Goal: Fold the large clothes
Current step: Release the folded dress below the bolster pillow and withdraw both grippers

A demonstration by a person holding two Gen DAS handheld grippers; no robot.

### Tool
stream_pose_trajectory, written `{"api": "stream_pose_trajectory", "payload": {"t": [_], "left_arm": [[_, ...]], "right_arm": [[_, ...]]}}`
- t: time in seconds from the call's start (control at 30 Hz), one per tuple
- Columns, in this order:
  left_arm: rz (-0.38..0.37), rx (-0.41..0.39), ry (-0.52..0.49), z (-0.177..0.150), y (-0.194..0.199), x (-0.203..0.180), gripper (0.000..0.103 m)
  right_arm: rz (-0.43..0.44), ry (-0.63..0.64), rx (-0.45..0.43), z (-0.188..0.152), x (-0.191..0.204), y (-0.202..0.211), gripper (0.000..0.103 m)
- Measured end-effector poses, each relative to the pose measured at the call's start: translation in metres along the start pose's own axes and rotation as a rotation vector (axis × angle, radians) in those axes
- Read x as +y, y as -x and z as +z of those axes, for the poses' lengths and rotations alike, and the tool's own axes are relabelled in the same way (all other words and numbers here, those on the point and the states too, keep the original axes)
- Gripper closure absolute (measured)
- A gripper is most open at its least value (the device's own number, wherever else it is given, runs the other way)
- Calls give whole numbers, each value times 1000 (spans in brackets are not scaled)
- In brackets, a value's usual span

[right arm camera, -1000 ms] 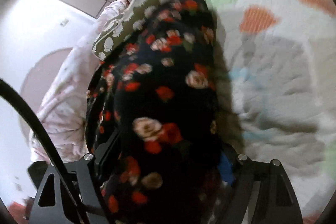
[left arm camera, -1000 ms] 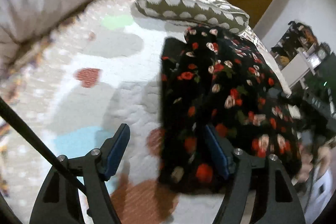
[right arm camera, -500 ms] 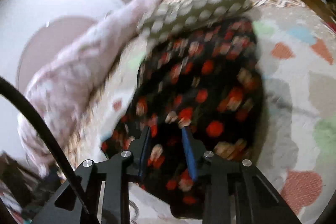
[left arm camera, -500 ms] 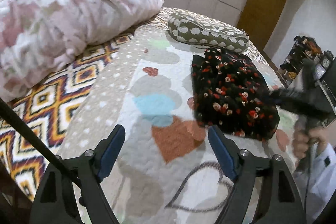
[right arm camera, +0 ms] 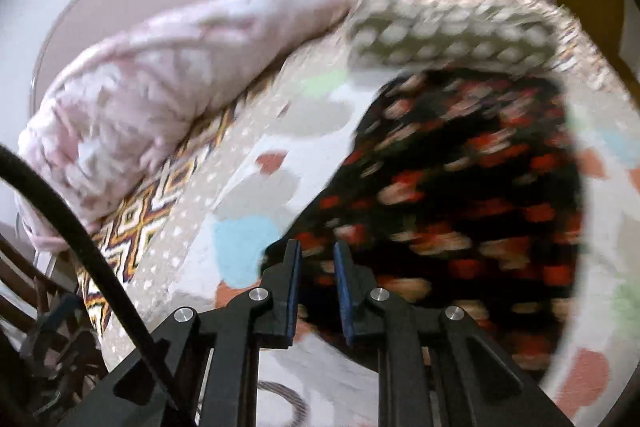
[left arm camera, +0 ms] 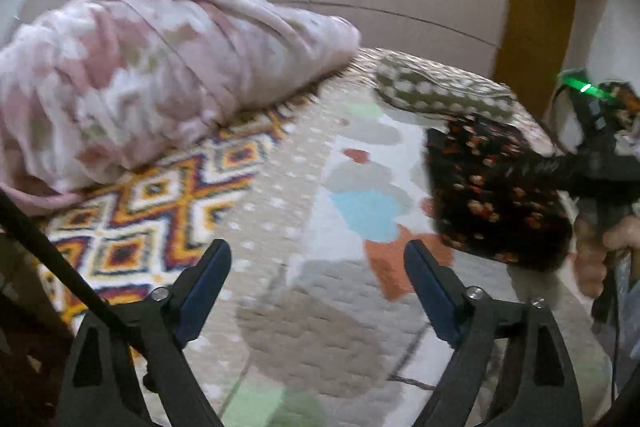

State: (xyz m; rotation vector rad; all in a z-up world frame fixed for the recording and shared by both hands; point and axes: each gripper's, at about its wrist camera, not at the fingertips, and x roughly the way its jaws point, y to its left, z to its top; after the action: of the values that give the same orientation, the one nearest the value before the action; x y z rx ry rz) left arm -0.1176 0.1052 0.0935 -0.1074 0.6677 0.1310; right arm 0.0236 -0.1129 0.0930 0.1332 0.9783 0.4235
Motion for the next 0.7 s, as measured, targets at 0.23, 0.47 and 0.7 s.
{"api": "stream_pose_trajectory", "payload": {"t": [0.23, 0.47, 0.7], "left_arm": [[89, -84, -51, -1, 27, 3, 9], [112, -184, -66, -9, 60, -14, 0], [27, -171, -77, -17, 77, -32, 0]], "right_arm": [[74, -22, 69, -37, 11, -43, 85], [-20, 58, -8, -79, -11, 10, 79], [-281, -6, 84, -117, -88, 20, 78]]}}
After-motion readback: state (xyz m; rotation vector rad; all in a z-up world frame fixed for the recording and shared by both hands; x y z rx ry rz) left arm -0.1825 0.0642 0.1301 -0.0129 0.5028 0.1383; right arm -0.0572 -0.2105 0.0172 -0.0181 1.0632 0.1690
